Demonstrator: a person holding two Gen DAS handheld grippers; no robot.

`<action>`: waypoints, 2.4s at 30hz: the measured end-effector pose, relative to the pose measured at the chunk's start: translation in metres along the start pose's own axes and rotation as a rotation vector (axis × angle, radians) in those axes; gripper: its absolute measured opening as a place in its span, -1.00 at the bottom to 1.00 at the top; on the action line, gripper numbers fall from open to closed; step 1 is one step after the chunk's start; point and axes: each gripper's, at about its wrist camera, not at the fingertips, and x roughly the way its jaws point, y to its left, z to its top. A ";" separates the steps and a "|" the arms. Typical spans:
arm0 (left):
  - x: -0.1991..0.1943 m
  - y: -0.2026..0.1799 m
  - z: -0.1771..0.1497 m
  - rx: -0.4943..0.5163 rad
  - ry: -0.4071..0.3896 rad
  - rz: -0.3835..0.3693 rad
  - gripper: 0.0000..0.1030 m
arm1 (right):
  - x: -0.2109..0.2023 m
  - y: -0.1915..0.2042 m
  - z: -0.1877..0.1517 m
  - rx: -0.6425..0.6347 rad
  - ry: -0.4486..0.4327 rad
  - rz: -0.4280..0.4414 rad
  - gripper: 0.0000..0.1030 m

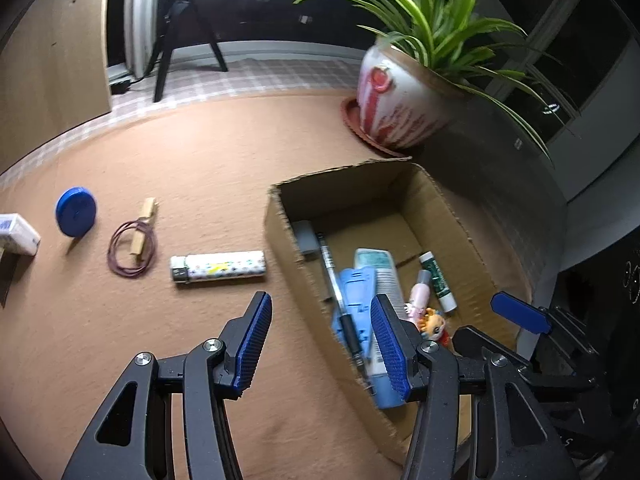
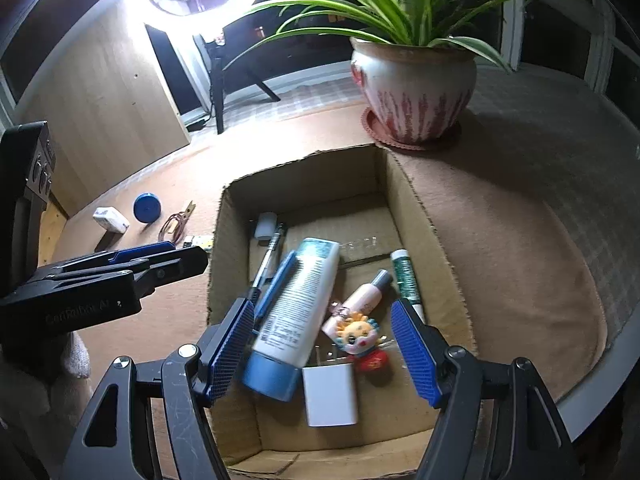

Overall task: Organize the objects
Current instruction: 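Carry the pen and lip balm into the box and open both tools, then move both tools toward the blue tape measure on the floor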

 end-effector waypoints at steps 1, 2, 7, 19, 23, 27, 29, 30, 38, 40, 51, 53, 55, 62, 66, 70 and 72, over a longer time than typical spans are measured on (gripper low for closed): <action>-0.002 0.003 -0.001 -0.004 -0.002 0.003 0.08 | 0.001 0.003 0.000 -0.004 0.000 0.004 0.31; -0.004 0.007 -0.003 -0.008 -0.004 0.008 0.07 | 0.001 0.006 0.001 -0.008 0.000 0.007 0.31; -0.016 0.041 -0.012 -0.059 -0.011 0.030 0.07 | 0.005 0.027 0.006 -0.038 -0.006 0.027 0.31; -0.047 0.134 -0.052 -0.194 -0.013 0.112 0.07 | 0.023 0.092 0.015 -0.117 0.000 0.095 0.31; -0.056 0.162 -0.071 -0.238 -0.011 0.141 0.07 | 0.029 0.113 0.017 -0.140 -0.008 0.115 0.31; -0.066 0.191 -0.089 -0.293 -0.007 0.148 0.07 | 0.037 0.137 0.024 -0.160 -0.036 0.137 0.31; -0.070 0.203 -0.096 -0.313 -0.010 0.154 0.07 | 0.042 0.151 0.029 -0.180 -0.058 0.145 0.31; -0.072 0.208 -0.099 -0.322 -0.013 0.154 0.07 | 0.044 0.157 0.032 -0.189 -0.065 0.144 0.31; -0.082 0.229 -0.098 -0.331 -0.072 0.151 0.07 | 0.069 0.186 0.062 -0.205 -0.057 0.252 0.31; -0.082 0.234 -0.091 -0.337 -0.101 0.149 0.07 | 0.079 0.187 0.072 -0.186 -0.037 0.284 0.31; -0.048 0.238 -0.050 -0.301 -0.143 0.137 0.07 | 0.131 0.190 0.104 -0.099 0.052 0.375 0.31; -0.037 0.236 -0.043 -0.284 -0.146 0.130 0.07 | 0.142 0.189 0.110 -0.068 0.068 0.404 0.31; -0.029 0.235 -0.035 -0.273 -0.152 0.131 0.06 | 0.151 0.187 0.116 -0.042 0.079 0.422 0.32; -0.003 0.236 -0.010 -0.260 -0.170 0.096 0.06 | 0.190 0.187 0.130 0.049 0.155 0.486 0.31; 0.009 0.233 0.000 -0.249 -0.177 0.081 0.06 | 0.206 0.187 0.131 0.100 0.197 0.522 0.31; 0.014 0.236 0.006 -0.254 -0.184 0.067 0.04 | 0.215 0.191 0.133 0.118 0.224 0.533 0.21; 0.016 0.237 0.009 -0.257 -0.187 0.055 -0.01 | 0.220 0.193 0.133 0.123 0.242 0.539 0.14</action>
